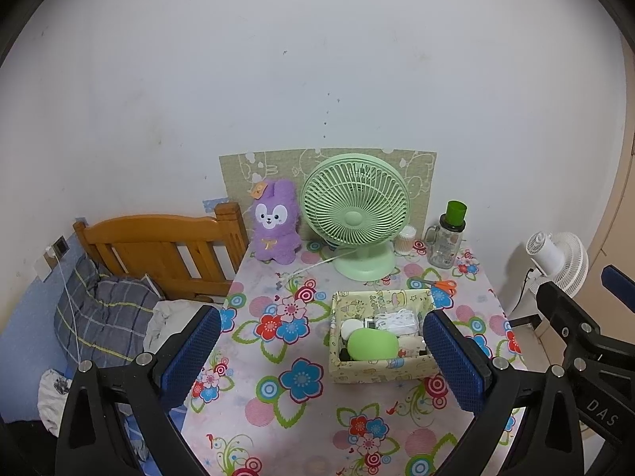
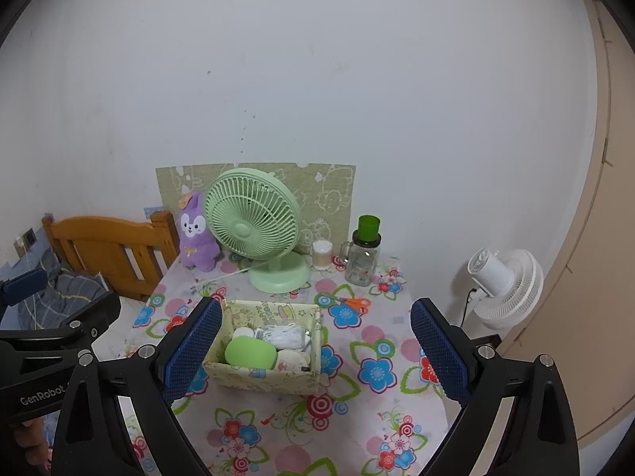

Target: Organize rigid objects

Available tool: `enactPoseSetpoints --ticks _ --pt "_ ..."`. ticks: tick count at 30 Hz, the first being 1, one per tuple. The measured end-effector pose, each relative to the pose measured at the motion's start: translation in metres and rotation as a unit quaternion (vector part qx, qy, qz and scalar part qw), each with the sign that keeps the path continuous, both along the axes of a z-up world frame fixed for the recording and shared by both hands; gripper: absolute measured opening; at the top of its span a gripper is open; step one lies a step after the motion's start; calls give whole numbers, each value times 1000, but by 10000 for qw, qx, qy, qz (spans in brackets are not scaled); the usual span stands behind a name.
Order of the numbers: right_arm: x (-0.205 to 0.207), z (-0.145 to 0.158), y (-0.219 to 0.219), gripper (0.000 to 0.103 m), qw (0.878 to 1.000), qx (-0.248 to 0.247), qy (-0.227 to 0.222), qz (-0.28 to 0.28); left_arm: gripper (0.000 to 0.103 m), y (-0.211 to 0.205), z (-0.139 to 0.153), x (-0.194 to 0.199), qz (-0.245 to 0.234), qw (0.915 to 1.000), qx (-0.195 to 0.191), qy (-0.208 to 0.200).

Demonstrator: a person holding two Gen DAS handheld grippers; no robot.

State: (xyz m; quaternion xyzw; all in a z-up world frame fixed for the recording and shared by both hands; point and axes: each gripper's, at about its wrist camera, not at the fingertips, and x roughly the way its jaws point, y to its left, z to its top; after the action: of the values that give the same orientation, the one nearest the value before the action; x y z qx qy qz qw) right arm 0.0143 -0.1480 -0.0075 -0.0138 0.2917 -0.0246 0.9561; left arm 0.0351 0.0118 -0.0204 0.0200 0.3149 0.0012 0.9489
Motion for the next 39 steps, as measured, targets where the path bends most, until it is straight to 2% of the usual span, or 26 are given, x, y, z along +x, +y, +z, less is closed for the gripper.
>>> enactPoseSetpoints --ticks 39 --pt "6 0 -5 98 9998 160 23 -105 103 1 4 3 -81 10000 -18 -25"
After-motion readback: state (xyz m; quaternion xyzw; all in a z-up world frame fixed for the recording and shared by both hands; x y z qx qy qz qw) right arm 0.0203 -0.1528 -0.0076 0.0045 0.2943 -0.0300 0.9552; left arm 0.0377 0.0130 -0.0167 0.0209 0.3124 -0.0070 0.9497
